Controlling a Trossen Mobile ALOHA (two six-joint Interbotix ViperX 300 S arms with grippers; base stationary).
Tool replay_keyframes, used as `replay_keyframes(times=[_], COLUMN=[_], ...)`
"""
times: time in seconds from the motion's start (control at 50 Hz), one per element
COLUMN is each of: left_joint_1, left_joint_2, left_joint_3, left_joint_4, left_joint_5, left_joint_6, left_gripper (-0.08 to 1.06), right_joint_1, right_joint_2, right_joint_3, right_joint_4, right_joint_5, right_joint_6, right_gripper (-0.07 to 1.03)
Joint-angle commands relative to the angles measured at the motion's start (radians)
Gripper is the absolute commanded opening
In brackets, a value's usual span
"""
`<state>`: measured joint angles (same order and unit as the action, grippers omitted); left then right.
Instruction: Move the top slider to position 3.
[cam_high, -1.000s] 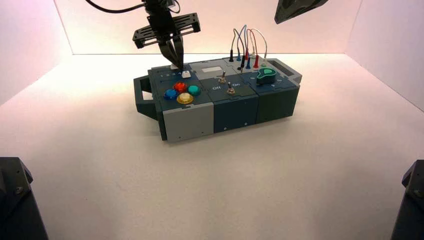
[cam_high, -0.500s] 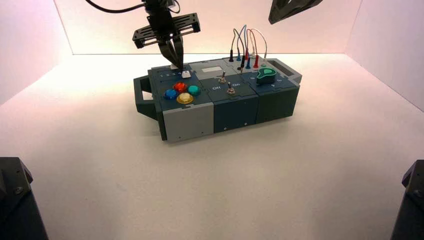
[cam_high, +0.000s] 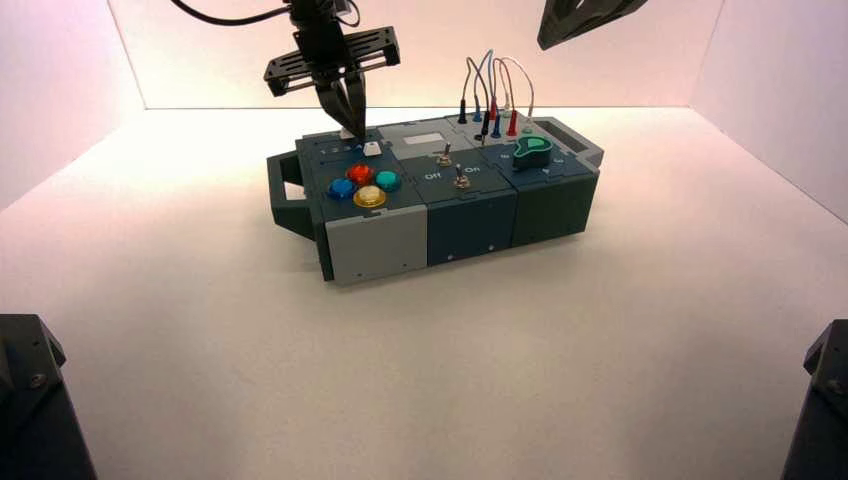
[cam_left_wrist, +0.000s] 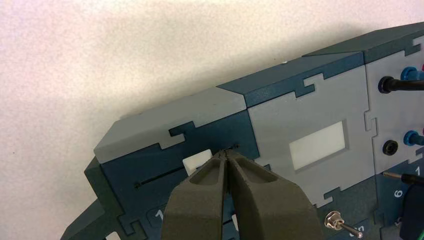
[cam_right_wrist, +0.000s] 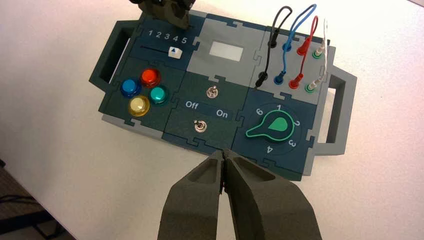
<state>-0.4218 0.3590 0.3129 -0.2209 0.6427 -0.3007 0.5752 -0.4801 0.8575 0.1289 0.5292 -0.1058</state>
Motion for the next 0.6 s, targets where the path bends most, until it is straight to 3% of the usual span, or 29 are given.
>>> replay_keyframes(times=[0.02,0.6], left_joint_1=[-0.002,0.0], left_joint_2=[-0.043,-0.055], left_joint_3=[-0.011,-0.011], left_joint_4=[0.005,0.009], left_joint_5=[0.0,0.008], left_joint_6=[0.002,0.0], left_gripper=[-0.03,-0.03], right_joint_1=[0.006,0.006], right_joint_2=[-0.012,-0.011], right_joint_3=[-0.012,-0.011], right_joint_4=[0.002,0.0], right_joint_5=[-0.009,-0.009], right_joint_6=[-0.003,-0.005], right_gripper=[-0.02,-0.02])
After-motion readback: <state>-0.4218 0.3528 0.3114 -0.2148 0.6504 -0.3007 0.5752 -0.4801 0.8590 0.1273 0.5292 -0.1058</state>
